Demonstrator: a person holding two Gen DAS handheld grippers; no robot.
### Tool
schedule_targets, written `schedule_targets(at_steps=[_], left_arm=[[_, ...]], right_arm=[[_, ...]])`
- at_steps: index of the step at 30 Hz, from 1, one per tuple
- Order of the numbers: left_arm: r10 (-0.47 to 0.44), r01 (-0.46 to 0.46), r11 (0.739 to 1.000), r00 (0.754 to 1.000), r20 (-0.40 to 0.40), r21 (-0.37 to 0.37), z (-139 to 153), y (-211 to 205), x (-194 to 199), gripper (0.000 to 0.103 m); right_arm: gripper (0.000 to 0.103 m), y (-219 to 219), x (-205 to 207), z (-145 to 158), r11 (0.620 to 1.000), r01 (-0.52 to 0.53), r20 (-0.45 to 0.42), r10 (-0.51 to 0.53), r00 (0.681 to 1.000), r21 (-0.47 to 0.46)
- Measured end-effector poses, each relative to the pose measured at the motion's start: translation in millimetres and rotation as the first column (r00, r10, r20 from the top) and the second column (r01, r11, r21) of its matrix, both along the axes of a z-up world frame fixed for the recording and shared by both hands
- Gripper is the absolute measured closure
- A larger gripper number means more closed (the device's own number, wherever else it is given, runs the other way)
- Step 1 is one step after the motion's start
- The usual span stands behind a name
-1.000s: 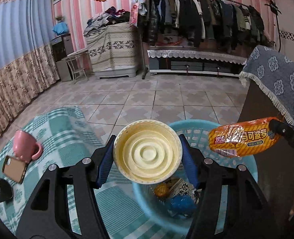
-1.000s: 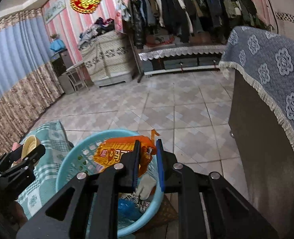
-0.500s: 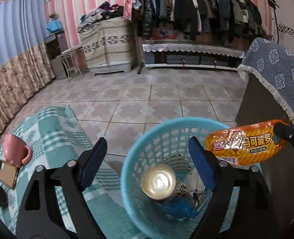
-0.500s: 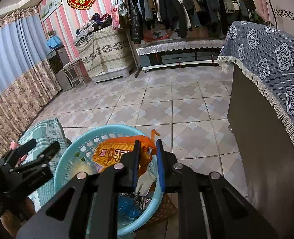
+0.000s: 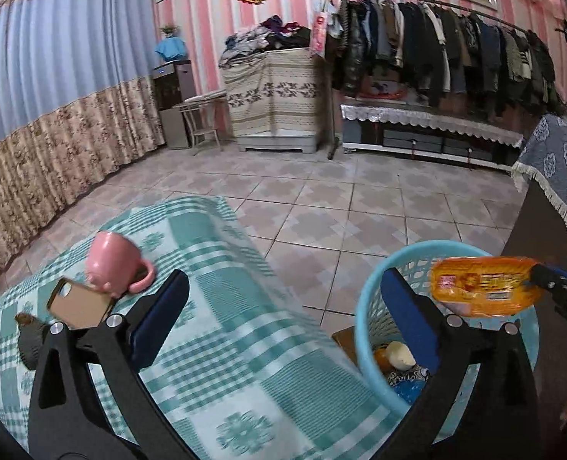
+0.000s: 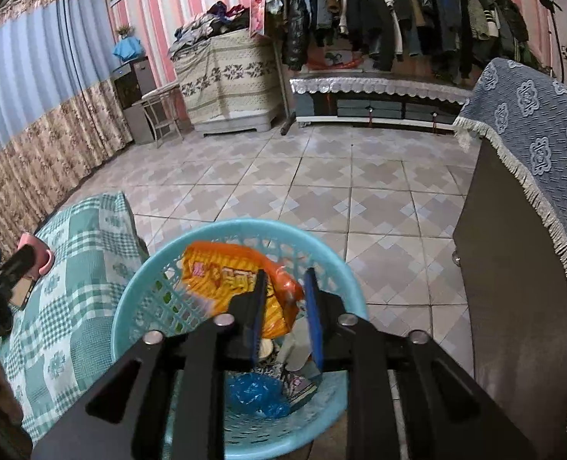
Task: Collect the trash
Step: 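Open the left gripper to drop the bowl while the right drops the snack bag, then move both grippers back over the bedspread toward the black container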
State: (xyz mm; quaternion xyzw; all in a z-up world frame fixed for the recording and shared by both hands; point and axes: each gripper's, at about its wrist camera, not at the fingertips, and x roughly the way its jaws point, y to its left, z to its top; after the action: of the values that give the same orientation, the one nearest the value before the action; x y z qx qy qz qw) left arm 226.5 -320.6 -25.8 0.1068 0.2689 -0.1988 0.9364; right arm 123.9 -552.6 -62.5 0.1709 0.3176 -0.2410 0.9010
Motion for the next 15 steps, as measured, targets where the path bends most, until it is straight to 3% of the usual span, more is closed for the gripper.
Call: schedule_targets(at_steps=[2,3,8,15], left_arm=[[0.002,-0.002,1.000,1.000,-0.003,-0.005,1.3,7.8,-3.2,0.006],[0.006,-0.006,1.000,1.000,-0.001,-0.003,1.7,12.2,-5.3,0.006],[0.033,-0.033,0.999,0.999,0.005,0.005,1.8,29.4,-8.6,0.006],[0.120,-0.120,0.993,0.993,0.015,-0.008,6.5,68.1,-11.2,0.006]], right_arm=[[0.037,5.0,3.5,-0.1,1.000,-0.002,0.001,0.002,1.000,-0.013],[0.030,6.8,3.6,0.1,1.000,-0.002,0.001,0.002,1.000,-0.022],[0.016,8.9,4.3,2.2,1.000,0.000,0.009,0.000,1.000,-0.022],[0.011,29.1,9.4,15.0,0.995,-0.029,0.021,0.031,0.999,-0.091]])
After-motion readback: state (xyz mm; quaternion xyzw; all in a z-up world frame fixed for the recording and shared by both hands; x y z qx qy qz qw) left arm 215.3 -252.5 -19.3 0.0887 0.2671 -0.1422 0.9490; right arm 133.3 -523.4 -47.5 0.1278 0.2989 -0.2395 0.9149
